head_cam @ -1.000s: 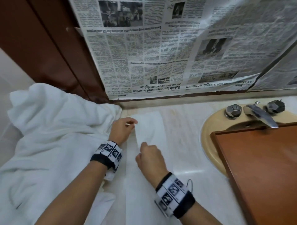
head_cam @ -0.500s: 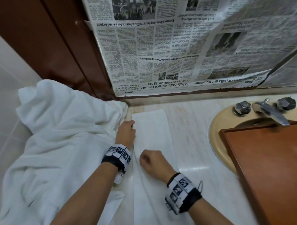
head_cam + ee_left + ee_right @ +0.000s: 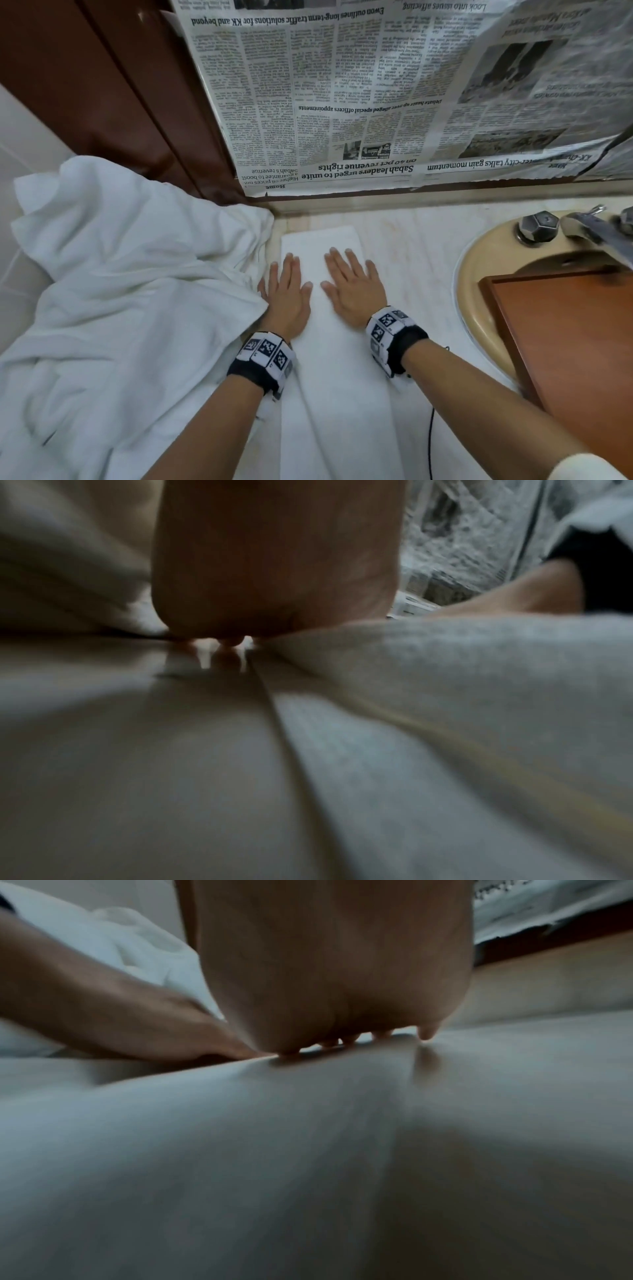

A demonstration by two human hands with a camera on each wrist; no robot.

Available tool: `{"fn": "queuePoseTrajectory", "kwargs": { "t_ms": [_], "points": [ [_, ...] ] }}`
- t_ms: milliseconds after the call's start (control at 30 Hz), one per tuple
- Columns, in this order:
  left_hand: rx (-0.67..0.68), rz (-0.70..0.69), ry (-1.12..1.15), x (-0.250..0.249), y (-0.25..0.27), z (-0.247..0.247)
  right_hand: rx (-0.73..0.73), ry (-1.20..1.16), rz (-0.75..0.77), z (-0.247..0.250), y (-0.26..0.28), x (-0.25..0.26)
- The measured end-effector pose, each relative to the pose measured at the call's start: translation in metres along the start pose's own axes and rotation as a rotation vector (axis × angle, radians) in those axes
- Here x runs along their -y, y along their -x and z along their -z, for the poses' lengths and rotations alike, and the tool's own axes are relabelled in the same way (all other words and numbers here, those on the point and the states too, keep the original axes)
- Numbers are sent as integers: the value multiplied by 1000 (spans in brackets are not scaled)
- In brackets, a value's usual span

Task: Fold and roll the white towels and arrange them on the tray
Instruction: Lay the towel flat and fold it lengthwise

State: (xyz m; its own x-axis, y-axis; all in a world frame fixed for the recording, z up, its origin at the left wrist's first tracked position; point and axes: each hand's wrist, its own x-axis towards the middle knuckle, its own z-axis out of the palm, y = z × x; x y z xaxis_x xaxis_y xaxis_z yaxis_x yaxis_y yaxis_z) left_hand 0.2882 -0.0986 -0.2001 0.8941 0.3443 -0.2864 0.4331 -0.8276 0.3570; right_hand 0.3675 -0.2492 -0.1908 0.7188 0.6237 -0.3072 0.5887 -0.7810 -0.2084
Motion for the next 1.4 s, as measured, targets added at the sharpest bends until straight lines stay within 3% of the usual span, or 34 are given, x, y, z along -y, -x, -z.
{"fn": "queuePoseTrajectory", "kwargs": {
  "t_ms": [200,333,500,900,1133,1300,1400],
  "points": [
    [-29,7,1,9,9,3,-9,-109,-177,12,14,-37],
    [20,-57,25,14,46,0,-173,-149,-27,-5,68,-17],
    [49,-32,-105,12,76,-16,-70,-43,13,-41,111,-4],
    [54,-13,-105,-39,47,-16,-26,8,-34,-15,97,-64],
    [64,7,-63,-52,16,-10,46,-17,-26,7,62,-93],
    [53,95,33,-40,27,4,5,12,-50,8,67,-81],
    [1,-4,20,-40,59,1,-40,-27,37,-1,92,-56]
  ]
}}
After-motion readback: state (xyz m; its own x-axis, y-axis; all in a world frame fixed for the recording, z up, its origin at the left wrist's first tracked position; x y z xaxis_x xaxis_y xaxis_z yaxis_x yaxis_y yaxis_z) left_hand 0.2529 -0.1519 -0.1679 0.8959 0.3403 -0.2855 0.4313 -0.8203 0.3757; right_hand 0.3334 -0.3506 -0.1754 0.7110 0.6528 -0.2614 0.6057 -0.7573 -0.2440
